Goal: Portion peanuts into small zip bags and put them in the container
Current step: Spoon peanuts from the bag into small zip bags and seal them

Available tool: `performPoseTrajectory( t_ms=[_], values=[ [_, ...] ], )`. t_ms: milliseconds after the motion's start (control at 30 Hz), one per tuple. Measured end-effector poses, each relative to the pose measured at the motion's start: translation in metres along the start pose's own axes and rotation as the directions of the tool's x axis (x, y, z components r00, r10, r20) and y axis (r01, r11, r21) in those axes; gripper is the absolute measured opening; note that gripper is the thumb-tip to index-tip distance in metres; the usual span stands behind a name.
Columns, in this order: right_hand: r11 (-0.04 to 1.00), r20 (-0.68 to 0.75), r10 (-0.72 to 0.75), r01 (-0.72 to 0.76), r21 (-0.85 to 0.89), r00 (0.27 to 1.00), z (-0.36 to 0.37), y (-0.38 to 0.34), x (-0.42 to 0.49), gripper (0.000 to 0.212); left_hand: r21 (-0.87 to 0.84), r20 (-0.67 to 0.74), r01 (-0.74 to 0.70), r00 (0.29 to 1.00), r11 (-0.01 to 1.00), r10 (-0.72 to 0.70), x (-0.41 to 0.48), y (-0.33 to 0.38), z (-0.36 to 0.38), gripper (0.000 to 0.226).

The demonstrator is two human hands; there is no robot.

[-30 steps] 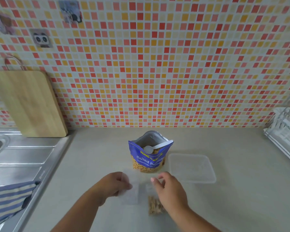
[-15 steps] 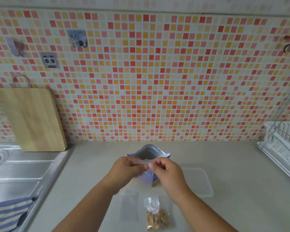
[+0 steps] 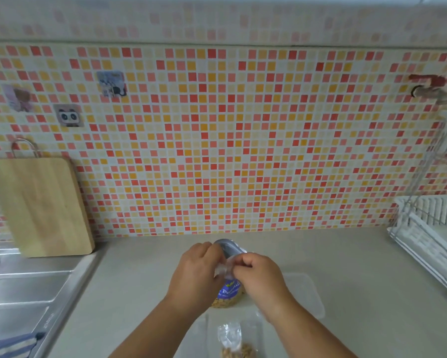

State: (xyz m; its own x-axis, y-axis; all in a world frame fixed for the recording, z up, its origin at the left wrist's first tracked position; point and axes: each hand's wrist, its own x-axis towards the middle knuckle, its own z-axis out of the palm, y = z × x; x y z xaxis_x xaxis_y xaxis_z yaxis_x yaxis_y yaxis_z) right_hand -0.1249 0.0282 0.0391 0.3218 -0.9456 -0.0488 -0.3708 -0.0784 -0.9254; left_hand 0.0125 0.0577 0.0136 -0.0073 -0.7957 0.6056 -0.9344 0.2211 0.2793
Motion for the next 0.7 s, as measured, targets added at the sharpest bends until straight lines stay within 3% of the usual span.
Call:
performPoseTrajectory(
  t_ms=[67, 167, 333, 500, 700],
  values=[
    [0.999, 0.015, -0.016, 0.017, -0.045, 1.000, -0.003, -0.001, 0.002, 0.033, -0.050, 0.081, 0.033, 0.996, 0.998, -0.029, -0.001, 0.000, 0.000, 0.039],
    [0.988, 0.023, -0.063, 0.065, -0.140, 0.998, -0.006, -0.003, 0.003, 0.031, -0.128, 0.223, 0.117, 0.971, 0.985, -0.086, -0.002, -0.002, -0.003, 0.072],
    [0.967, 0.100, -0.121, 0.140, -0.212, 0.988, -0.013, -0.007, 0.001, 0.031, -0.191, 0.325, 0.171, 0.940, 0.966, -0.102, 0.004, 0.004, -0.017, 0.052],
    [0.920, 0.188, -0.189, 0.241, -0.310, 0.964, -0.021, -0.011, 0.006, 0.030, -0.248, 0.337, 0.249, 0.928, 0.936, -0.158, 0.003, 0.001, -0.018, 0.049],
    [0.826, 0.246, -0.259, 0.347, -0.444, 0.934, -0.015, -0.009, 0.012, 0.031, -0.220, 0.332, 0.242, 0.929, 0.945, -0.160, -0.005, -0.005, -0.014, 0.047]
  ],
)
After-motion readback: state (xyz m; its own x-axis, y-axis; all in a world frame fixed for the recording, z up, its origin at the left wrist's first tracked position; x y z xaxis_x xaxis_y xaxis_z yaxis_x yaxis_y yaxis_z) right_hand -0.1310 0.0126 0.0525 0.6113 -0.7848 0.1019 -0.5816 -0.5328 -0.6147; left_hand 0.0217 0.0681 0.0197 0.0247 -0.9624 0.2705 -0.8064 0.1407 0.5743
